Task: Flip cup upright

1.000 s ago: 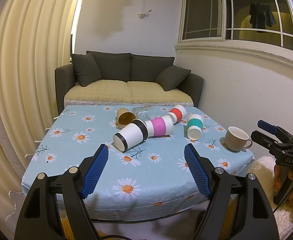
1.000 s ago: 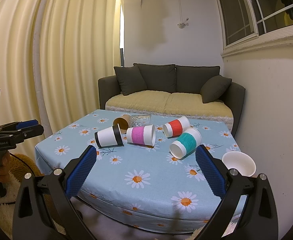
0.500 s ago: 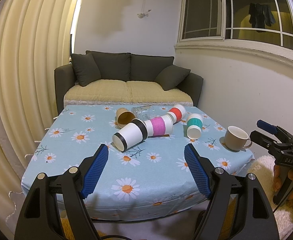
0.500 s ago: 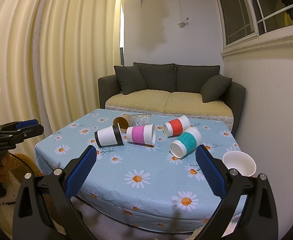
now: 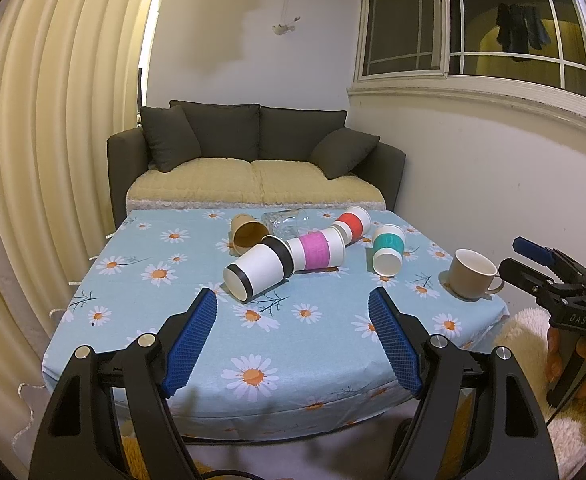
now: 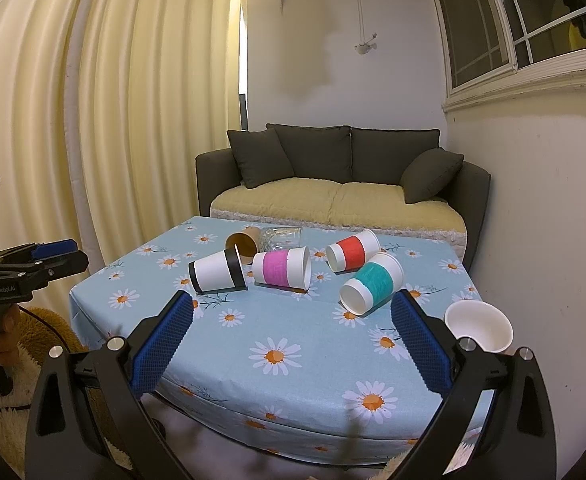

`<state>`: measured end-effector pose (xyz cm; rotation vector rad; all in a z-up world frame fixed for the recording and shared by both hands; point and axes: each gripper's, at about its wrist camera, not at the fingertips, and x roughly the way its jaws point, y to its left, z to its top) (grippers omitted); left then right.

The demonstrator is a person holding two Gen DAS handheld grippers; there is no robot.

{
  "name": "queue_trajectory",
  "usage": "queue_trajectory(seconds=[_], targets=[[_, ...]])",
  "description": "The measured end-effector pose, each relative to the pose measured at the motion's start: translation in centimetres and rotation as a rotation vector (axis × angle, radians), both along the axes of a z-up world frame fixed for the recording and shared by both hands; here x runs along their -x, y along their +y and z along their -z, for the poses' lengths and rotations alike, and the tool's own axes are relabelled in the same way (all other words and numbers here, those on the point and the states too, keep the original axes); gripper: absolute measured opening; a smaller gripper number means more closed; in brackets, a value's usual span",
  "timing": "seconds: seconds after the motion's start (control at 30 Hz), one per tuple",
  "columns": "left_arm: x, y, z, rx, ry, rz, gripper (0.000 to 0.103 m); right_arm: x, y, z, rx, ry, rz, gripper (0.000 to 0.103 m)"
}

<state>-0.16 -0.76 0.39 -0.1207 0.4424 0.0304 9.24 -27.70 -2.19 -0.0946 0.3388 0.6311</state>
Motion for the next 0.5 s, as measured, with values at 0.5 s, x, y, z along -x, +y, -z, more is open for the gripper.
queue_trajectory(seconds=[0.5], targets=[[0.15,-0.10,0.08,-0.004,0.005,0.004,0.077,-0.03,-0.05,0.24,0.005,0.004,0.000,0.098]])
